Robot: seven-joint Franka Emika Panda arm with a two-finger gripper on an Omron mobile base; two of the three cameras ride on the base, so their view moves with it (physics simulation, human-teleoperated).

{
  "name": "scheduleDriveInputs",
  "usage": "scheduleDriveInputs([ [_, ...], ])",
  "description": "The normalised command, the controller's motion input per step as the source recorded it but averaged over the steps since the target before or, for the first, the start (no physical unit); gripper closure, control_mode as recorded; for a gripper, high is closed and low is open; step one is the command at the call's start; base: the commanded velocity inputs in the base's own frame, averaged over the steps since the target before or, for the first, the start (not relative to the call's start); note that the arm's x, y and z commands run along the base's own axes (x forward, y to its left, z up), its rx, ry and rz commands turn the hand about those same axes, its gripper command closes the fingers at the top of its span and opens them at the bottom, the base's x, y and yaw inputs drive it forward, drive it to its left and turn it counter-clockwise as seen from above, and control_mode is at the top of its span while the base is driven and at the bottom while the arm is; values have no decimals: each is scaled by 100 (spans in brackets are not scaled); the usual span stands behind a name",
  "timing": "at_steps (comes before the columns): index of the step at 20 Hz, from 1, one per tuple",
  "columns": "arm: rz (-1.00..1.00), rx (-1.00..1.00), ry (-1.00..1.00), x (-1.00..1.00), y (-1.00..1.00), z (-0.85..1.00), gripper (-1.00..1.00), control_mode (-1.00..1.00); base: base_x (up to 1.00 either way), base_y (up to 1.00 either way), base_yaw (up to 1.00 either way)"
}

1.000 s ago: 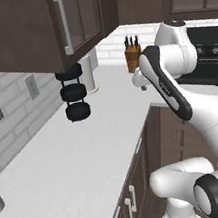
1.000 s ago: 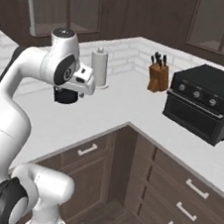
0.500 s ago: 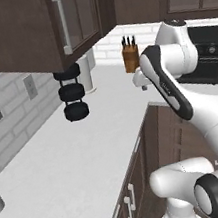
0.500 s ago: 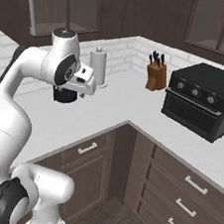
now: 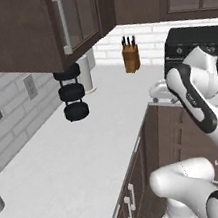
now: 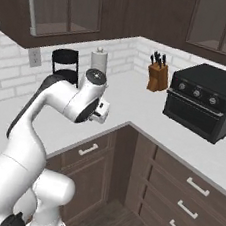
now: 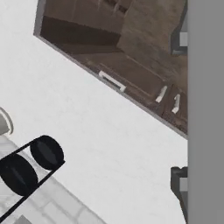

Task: Take a straw from the drawer in front and place it inside the glass cup on the dining counter.

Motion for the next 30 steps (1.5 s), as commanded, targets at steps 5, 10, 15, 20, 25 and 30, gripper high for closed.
scheduleDriveInputs([
  [5,2,52,0,0,-95,-98,-100,-100,0,0,0],
  [10,0,48,0,-2,-75,-100,-100,-100,0,0,0],
  [15,0,48,0,3,-15,-89,-100,-100,0,0,0],
  [20,0,35,0,48,14,-67,-100,-100,0,0,0],
  [25,0,8,11,60,11,-40,-100,-100,0,0,0],
  [30,0,0,16,61,13,-37,-100,-100,0,0,0],
])
